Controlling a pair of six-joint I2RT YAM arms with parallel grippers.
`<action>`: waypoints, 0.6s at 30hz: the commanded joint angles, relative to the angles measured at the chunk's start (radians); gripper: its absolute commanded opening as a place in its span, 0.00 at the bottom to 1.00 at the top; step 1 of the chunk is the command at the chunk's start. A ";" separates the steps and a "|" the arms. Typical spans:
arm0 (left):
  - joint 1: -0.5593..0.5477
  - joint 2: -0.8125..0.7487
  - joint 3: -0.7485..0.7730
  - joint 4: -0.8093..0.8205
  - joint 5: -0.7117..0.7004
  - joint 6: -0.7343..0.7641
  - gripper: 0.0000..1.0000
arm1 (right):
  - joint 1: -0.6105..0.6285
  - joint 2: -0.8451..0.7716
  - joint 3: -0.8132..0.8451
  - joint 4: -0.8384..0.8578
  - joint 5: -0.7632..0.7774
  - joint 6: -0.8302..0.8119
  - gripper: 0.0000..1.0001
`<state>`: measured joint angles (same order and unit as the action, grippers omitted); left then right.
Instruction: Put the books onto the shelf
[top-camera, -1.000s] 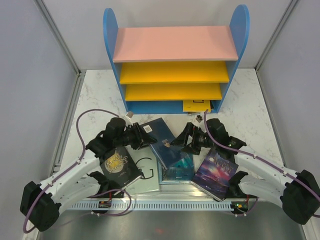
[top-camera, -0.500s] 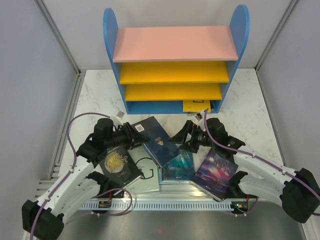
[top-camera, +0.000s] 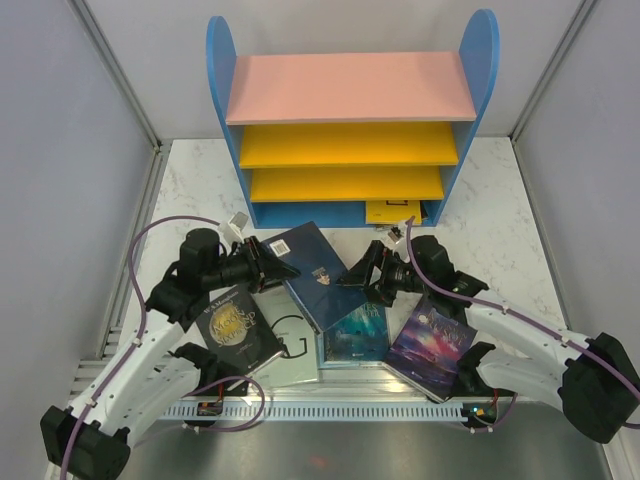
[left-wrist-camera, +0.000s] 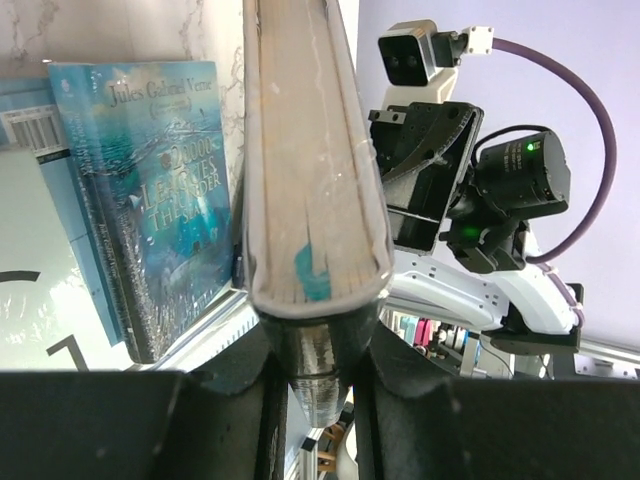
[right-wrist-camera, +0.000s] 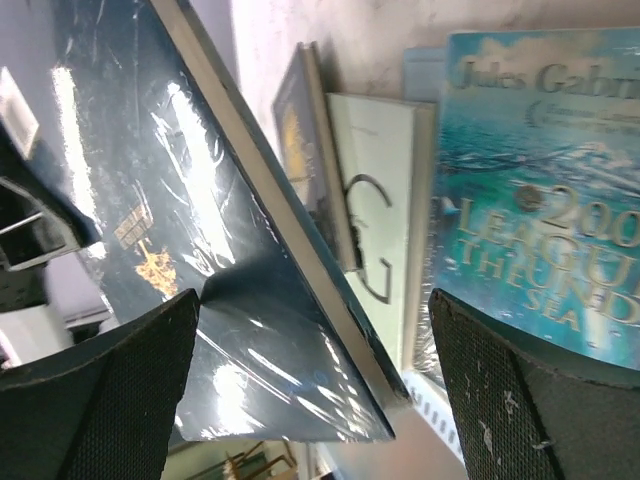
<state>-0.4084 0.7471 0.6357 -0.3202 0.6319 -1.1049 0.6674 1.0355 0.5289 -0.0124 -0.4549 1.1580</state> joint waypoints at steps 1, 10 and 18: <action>0.011 -0.041 0.055 0.246 0.130 -0.055 0.02 | 0.006 0.000 -0.032 0.139 -0.065 0.069 0.98; 0.069 -0.034 0.012 0.391 0.184 -0.151 0.02 | 0.006 -0.046 -0.191 0.585 -0.119 0.316 0.61; 0.077 -0.008 -0.059 0.420 0.219 -0.171 0.04 | 0.006 -0.081 -0.242 0.678 -0.119 0.362 0.02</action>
<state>-0.3191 0.7414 0.5774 -0.0593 0.7490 -1.2469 0.6624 0.9405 0.3126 0.6537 -0.5613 1.5265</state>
